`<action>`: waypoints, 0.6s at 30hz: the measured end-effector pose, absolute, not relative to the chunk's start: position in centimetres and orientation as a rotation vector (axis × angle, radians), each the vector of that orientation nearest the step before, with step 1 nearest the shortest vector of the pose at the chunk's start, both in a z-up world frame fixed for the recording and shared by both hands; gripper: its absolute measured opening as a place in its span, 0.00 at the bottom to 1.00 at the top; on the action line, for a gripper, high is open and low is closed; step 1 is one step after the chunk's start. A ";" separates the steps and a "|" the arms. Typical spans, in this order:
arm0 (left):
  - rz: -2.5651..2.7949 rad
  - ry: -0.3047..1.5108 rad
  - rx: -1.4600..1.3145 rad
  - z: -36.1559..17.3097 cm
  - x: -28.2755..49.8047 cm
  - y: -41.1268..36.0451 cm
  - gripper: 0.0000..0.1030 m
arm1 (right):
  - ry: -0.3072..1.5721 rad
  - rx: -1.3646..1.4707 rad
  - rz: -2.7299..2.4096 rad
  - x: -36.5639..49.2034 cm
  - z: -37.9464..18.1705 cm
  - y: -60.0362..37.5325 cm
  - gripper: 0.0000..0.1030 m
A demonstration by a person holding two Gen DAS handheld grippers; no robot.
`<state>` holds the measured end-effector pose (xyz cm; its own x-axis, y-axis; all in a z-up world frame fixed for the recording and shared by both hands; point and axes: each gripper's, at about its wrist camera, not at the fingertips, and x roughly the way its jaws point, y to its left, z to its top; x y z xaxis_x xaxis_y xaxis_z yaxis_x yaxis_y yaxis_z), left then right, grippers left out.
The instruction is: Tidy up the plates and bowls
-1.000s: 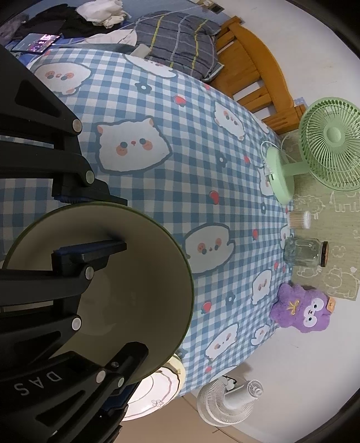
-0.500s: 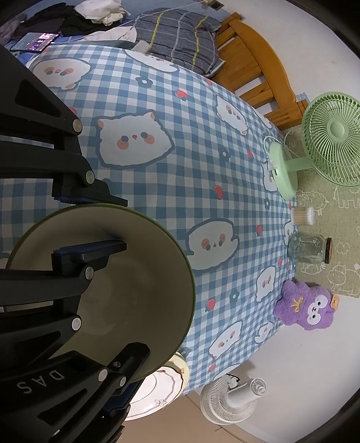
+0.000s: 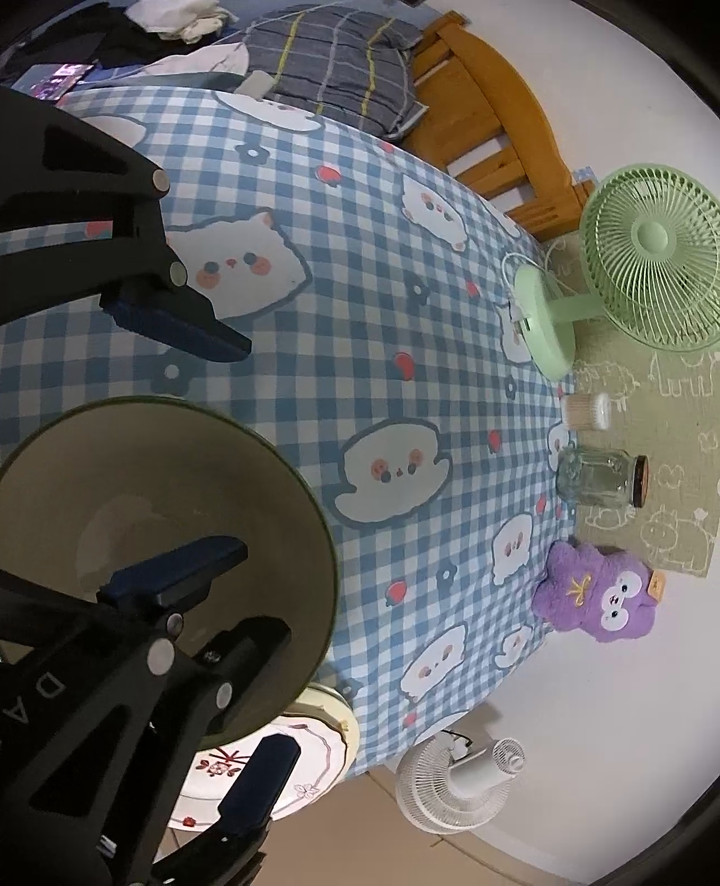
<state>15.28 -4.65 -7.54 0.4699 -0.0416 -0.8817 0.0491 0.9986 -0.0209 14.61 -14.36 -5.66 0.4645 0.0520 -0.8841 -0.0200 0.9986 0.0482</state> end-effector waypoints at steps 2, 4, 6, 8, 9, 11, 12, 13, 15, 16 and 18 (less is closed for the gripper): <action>-0.061 1.100 -0.001 -8.3 15.5 -4.6 0.66 | 1.103 0.028 0.056 14.9 -6.3 -14.3 0.67; -0.057 1.122 -0.002 -9.0 15.7 -4.5 0.65 | 1.129 0.024 0.066 15.2 -7.1 -14.2 0.67; -0.060 1.127 -0.010 -9.3 15.7 -4.4 0.65 | 1.136 0.029 0.074 15.3 -7.5 -14.1 0.67; -0.060 1.130 -0.015 -9.6 15.8 -4.2 0.65 | 1.139 0.032 0.075 15.4 -7.8 -14.1 0.67; -0.060 1.129 -0.015 -9.7 15.8 -4.3 0.65 | 1.140 0.032 0.073 15.5 -7.9 -14.1 0.67; -0.068 1.129 -0.023 -9.9 15.8 -4.3 0.65 | 1.142 0.036 0.059 15.6 -8.3 -14.1 0.67; -0.073 1.127 -0.023 -9.9 15.8 -4.4 0.64 | 1.147 0.042 0.054 15.7 -8.4 -14.3 0.67; -0.077 1.124 -0.018 -9.9 15.7 -4.6 0.63 | 1.154 0.056 0.057 15.7 -8.6 -14.5 0.67; -0.083 1.125 -0.012 -10.0 15.6 -4.8 0.62 | 1.165 0.076 0.057 15.8 -9.0 -14.8 0.66; -0.089 1.126 -0.012 -10.1 15.5 -4.8 0.62 | 1.168 0.084 0.054 15.7 -9.1 -14.9 0.65; -0.097 1.124 -0.007 -10.2 15.3 -5.0 0.60 | 1.170 0.085 0.059 15.6 -9.2 -14.7 0.61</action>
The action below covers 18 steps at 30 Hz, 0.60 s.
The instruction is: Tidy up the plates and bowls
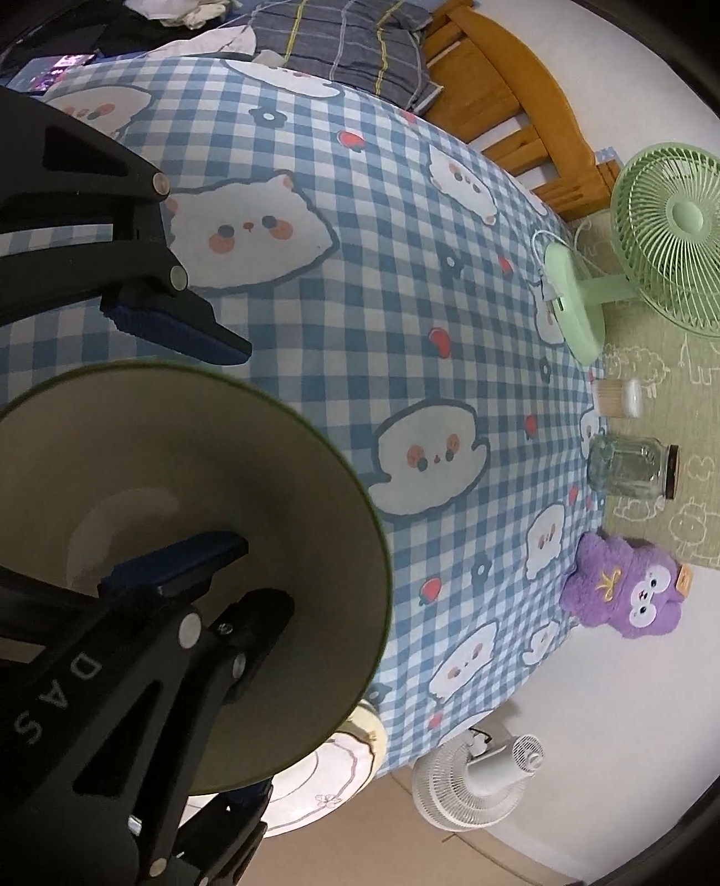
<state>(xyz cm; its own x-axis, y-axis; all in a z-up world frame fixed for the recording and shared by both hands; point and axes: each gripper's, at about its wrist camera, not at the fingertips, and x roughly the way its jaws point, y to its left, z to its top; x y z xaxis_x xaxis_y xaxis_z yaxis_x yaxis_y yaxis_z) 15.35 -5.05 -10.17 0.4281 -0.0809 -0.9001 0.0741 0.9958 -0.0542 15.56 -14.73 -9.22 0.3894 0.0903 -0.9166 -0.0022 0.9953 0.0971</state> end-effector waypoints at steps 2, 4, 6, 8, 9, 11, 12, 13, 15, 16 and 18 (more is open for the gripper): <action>-0.115 1.122 -0.021 -10.1 15.1 -5.1 0.53 | 1.174 0.102 0.062 15.5 -9.4 -14.8 0.60; -0.119 1.120 -0.022 -10.1 15.0 -5.2 0.52 | 1.179 0.120 0.068 15.4 -9.5 -14.9 0.56; -0.124 1.121 -0.021 -10.1 15.0 -5.3 0.52 | 1.183 0.136 0.080 15.4 -9.5 -15.0 0.53; -0.129 1.122 -0.024 -10.1 15.0 -5.3 0.52 | 1.186 0.145 0.090 15.4 -9.6 -14.9 0.51; -0.132 1.123 -0.027 -10.1 15.0 -5.3 0.52 | 1.188 0.149 0.093 15.4 -9.6 -14.9 0.50; -0.137 1.128 -0.030 -10.2 15.1 -5.2 0.52 | 1.196 0.156 0.101 15.4 -9.7 -14.8 0.47; -0.143 1.134 -0.033 -10.2 15.1 -5.2 0.52 | 1.203 0.155 0.106 15.5 -9.7 -14.7 0.46; -0.146 1.139 -0.031 -10.2 15.1 -5.2 0.52 | 1.213 0.150 0.106 15.5 -9.6 -14.7 0.46; -0.150 1.158 -0.037 -10.2 15.0 -5.1 0.52 | 1.224 0.147 0.104 15.3 -9.5 -14.6 0.46; -0.151 1.159 -0.039 -10.2 14.9 -5.1 0.52 | 1.222 0.140 0.104 15.1 -9.4 -14.5 0.45; -0.155 1.166 -0.043 -10.2 14.8 -5.0 0.52 | 1.219 0.129 0.104 15.0 -9.3 -14.4 0.45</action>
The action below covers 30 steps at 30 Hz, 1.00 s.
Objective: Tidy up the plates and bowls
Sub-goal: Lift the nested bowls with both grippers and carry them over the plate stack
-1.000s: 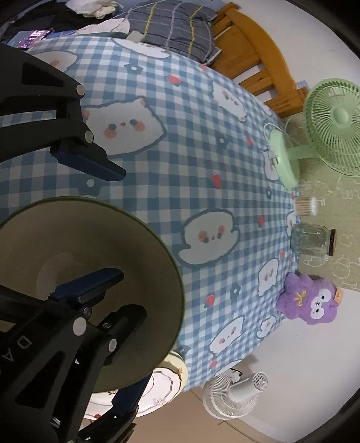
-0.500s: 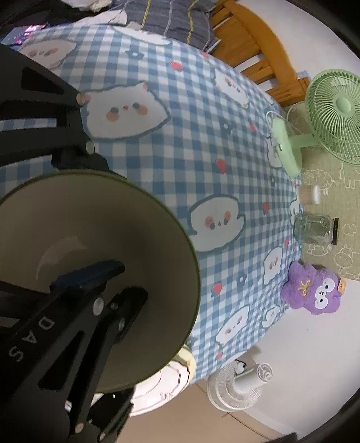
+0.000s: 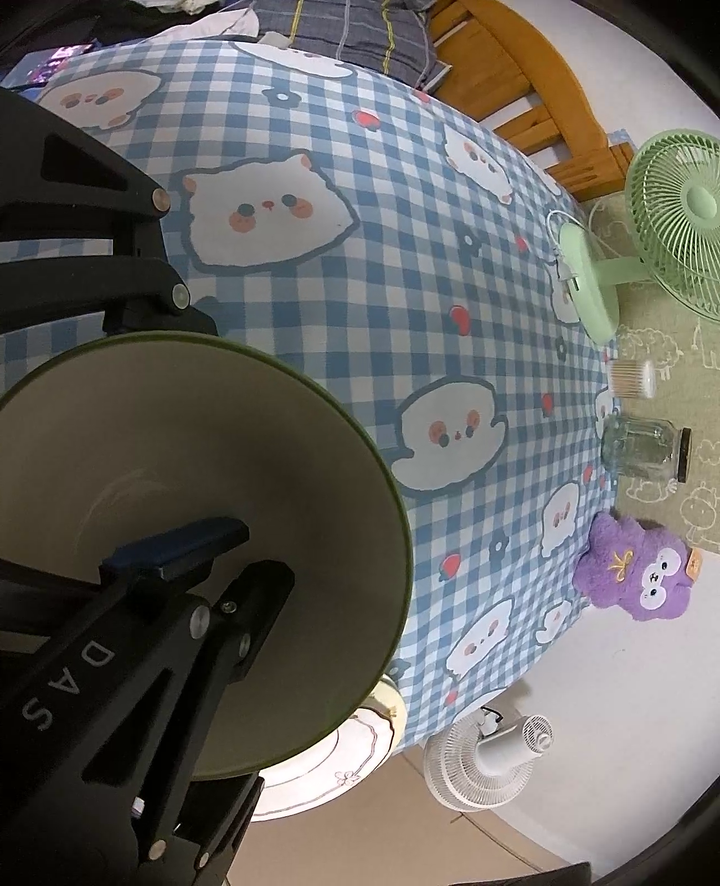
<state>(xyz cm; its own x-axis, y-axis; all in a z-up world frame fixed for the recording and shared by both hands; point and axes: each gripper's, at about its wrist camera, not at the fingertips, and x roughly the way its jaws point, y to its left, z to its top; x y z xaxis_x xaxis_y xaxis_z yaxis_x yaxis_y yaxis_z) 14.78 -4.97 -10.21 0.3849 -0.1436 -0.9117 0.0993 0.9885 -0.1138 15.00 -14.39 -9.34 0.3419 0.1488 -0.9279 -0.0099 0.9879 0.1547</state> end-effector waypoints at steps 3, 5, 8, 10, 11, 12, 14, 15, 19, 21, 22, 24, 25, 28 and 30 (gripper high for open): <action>-0.159 1.175 -0.049 -10.2 14.9 -4.9 0.52 | 1.218 0.138 0.098 14.9 -9.3 -14.4 0.46; -0.161 1.176 -0.048 -10.2 14.9 -4.9 0.51 | 1.214 0.147 0.091 14.9 -9.2 -14.4 0.46; -0.156 1.182 -0.057 -10.1 14.9 -4.9 0.51 | 1.213 0.162 0.082 14.8 -9.1 -14.6 0.46; -0.153 1.188 -0.062 -10.1 14.9 -4.8 0.51 | 1.216 0.167 0.077 14.6 -8.8 -14.5 0.46; -0.153 1.191 -0.064 -10.1 14.8 -4.8 0.51 | 1.215 0.168 0.076 14.6 -8.8 -14.4 0.46; -0.152 1.195 -0.066 -10.1 14.8 -4.7 0.51 | 1.214 0.169 0.075 14.6 -8.7 -14.4 0.46; -0.150 1.194 -0.064 -10.0 14.7 -4.6 0.51 | 1.213 0.170 0.076 14.5 -8.6 -14.2 0.46; -0.149 1.191 -0.062 -9.8 14.6 -4.5 0.50 | 1.211 0.171 0.077 14.4 -8.5 -14.1 0.46; -0.154 1.178 -0.062 -9.2 14.3 -3.9 0.50 | 1.191 0.167 0.073 14.1 -7.6 -13.6 0.46; -0.162 1.173 -0.058 -8.8 14.2 -3.7 0.50 | 1.182 0.163 0.069 13.9 -7.2 -13.3 0.46; -0.165 1.167 -0.055 -8.6 14.1 -3.6 0.50 | 1.178 0.163 0.068 13.8 -7.0 -13.2 0.46; -0.170 1.159 -0.051 -8.2 13.9 -3.4 0.50 | 1.172 0.163 0.065 13.6 -6.6 -13.0 0.46; -0.172 1.157 -0.051 -8.0 13.8 -3.3 0.50 | 1.167 0.165 0.061 13.5 -6.4 -12.9 0.46; -0.179 1.150 -0.049 -7.5 13.6 -3.0 0.50 | 1.157 0.168 0.054 13.2 -5.9 -12.7 0.46; -0.183 1.146 -0.050 -7.2 13.6 -2.9 0.50 | 1.151 0.168 0.049 13.2 -5.6 -12.6 0.46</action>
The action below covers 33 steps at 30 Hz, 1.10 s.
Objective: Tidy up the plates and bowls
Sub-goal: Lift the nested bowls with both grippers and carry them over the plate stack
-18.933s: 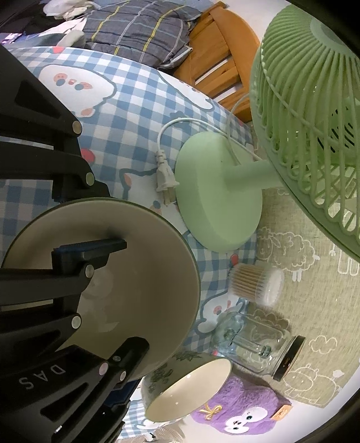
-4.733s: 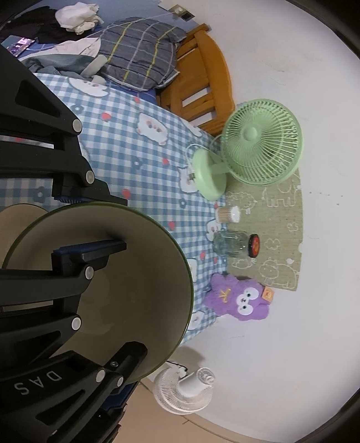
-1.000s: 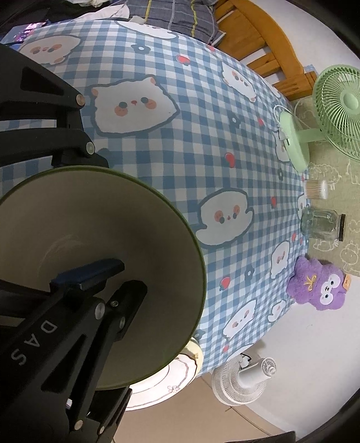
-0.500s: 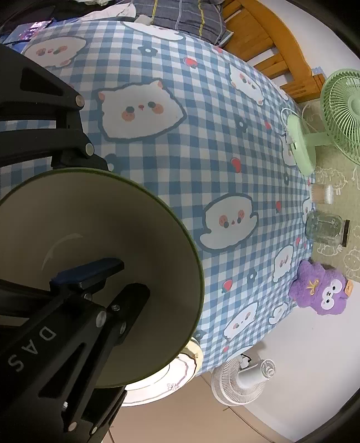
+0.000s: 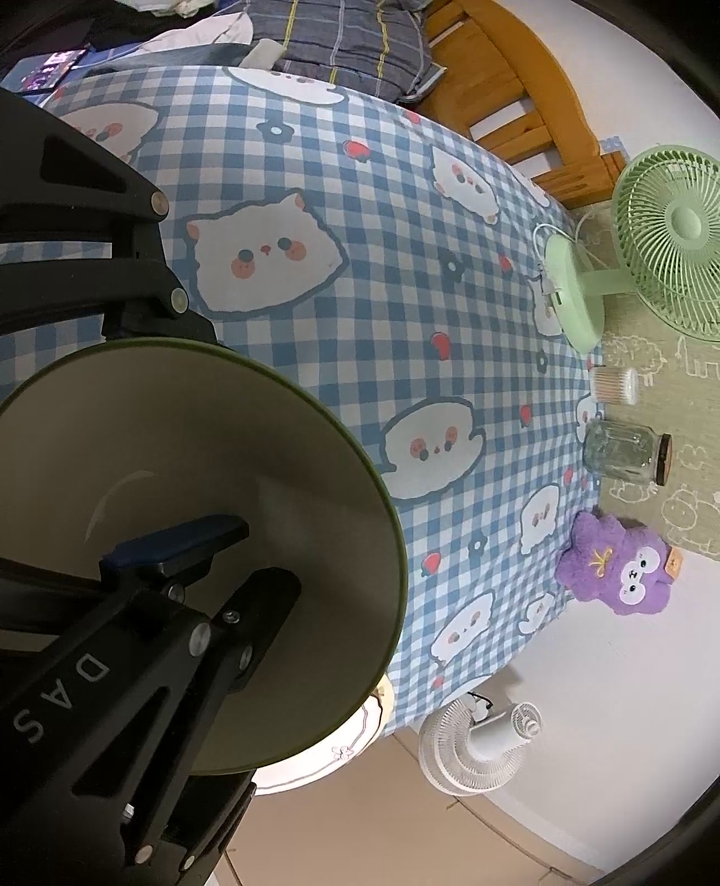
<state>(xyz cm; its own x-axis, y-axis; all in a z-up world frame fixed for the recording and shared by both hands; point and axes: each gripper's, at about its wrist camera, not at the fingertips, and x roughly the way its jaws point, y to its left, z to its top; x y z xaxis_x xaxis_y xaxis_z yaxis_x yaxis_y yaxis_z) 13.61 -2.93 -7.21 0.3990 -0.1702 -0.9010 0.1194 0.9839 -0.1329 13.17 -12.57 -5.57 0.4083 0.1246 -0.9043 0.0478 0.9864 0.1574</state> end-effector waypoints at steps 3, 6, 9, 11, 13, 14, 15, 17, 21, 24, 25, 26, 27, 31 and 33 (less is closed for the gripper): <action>-0.188 1.132 -0.047 -6.6 13.6 -2.9 0.49 | 1.134 0.170 0.045 13.0 -5.0 -12.6 0.46; -0.187 1.121 -0.045 -6.0 13.6 -3.1 0.49 | 1.119 0.174 0.044 12.9 -4.3 -12.7 0.46; -0.182 1.115 -0.043 -5.6 13.6 -3.4 0.49 | 1.115 0.178 0.048 13.0 -3.9 -13.0 0.46; -0.175 1.114 -0.044 -5.3 13.7 -3.6 0.49 | 1.115 0.176 0.055 13.1 -3.7 -13.2 0.46; -0.165 1.115 -0.048 -5.1 13.8 -3.8 0.49 | 1.115 0.172 0.064 13.2 -3.4 -13.5 0.46; -0.163 1.114 -0.049 -5.0 13.8 -3.9 0.49 | 1.114 0.170 0.067 13.3 -3.3 -13.6 0.46; -0.158 1.112 -0.052 -4.8 13.8 -4.1 0.49 | 1.113 0.168 0.071 13.4 -3.2 -13.8 0.46; -0.151 1.109 -0.054 -4.6 13.9 -4.5 0.49 | 1.112 0.165 0.079 13.5 -3.0 -14.2 0.46; -0.133 1.107 -0.071 -4.3 14.1 -5.4 0.49 | 1.111 0.150 0.097 13.9 -2.6 -15.3 0.46; -0.125 1.107 -0.077 -4.0 14.2 -6.3 0.49 | 1.112 0.145 0.104 14.2 -2.3 -16.3 0.46; -0.124 1.107 -0.079 -3.9 14.3 -6.8 0.49 | 1.112 0.143 0.104 14.3 -2.3 -16.8 0.46; -0.124 1.108 -0.081 -3.9 14.3 -7.1 0.49 | 1.113 0.143 0.105 14.4 -2.2 -17.1 0.46; -0.124 1.109 -0.082 -3.8 14.4 -7.6 0.49 | 1.113 0.142 0.105 14.4 -2.1 -17.6 0.46; -0.130 1.108 -0.083 -3.6 14.7 -9.5 0.49 | 1.110 0.141 0.098 14.7 -1.8 -19.6 0.46; -0.135 1.107 -0.081 -3.5 14.9 -10.5 0.49 | 1.108 0.143 0.093 14.7 -1.7 -20.5 0.46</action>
<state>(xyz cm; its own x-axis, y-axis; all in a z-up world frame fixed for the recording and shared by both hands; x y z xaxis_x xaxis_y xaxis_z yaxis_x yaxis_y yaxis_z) 14.87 -10.47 -3.46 0.4406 -0.1493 -0.8852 0.0683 0.9888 -0.1328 14.75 -20.50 -1.73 0.4437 0.1461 -0.8842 -0.0031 0.9869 0.1615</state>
